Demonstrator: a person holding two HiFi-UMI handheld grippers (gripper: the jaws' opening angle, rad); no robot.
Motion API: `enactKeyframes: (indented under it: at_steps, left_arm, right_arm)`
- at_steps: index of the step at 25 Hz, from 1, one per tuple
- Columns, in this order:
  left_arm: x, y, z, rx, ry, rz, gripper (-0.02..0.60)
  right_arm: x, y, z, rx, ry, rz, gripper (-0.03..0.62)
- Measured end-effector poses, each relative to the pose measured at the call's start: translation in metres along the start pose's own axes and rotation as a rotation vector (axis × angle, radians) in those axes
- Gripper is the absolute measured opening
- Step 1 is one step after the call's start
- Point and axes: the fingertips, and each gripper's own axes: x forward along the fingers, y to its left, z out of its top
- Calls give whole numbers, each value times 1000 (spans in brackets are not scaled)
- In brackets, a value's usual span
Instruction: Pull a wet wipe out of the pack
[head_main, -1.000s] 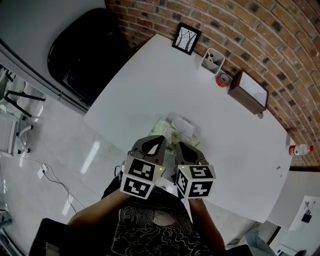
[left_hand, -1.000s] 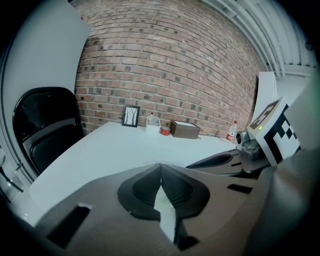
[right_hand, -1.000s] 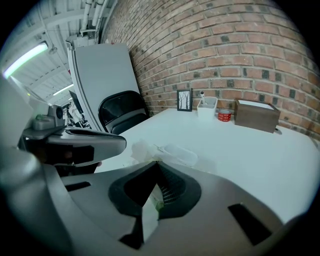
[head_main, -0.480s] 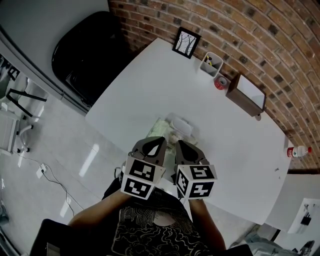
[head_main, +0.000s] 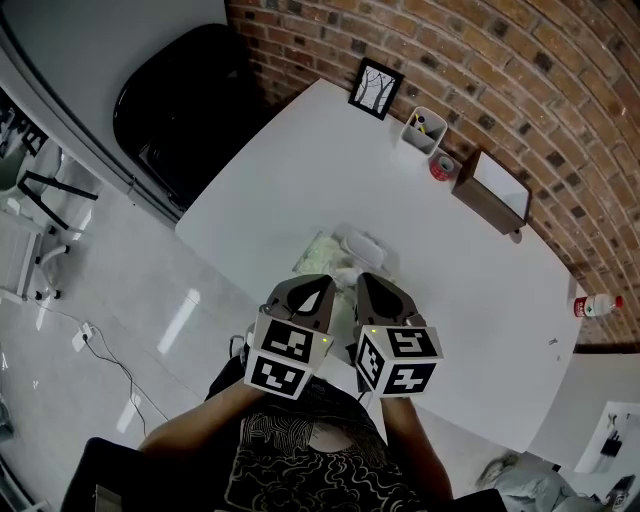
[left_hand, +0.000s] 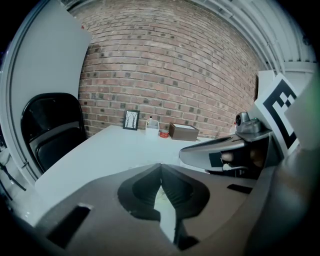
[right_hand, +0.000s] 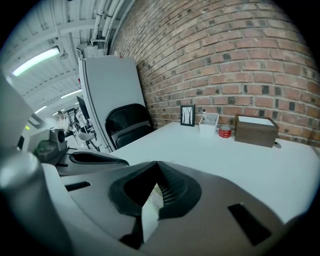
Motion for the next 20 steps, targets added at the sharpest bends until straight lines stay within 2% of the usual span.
enactKeyframes:
  at_steps: [20]
  left_arm:
    - [-23, -20, -6, -4, -34, 47, 14]
  right_arm:
    - [-38, 10, 8, -35, -80, 35, 17]
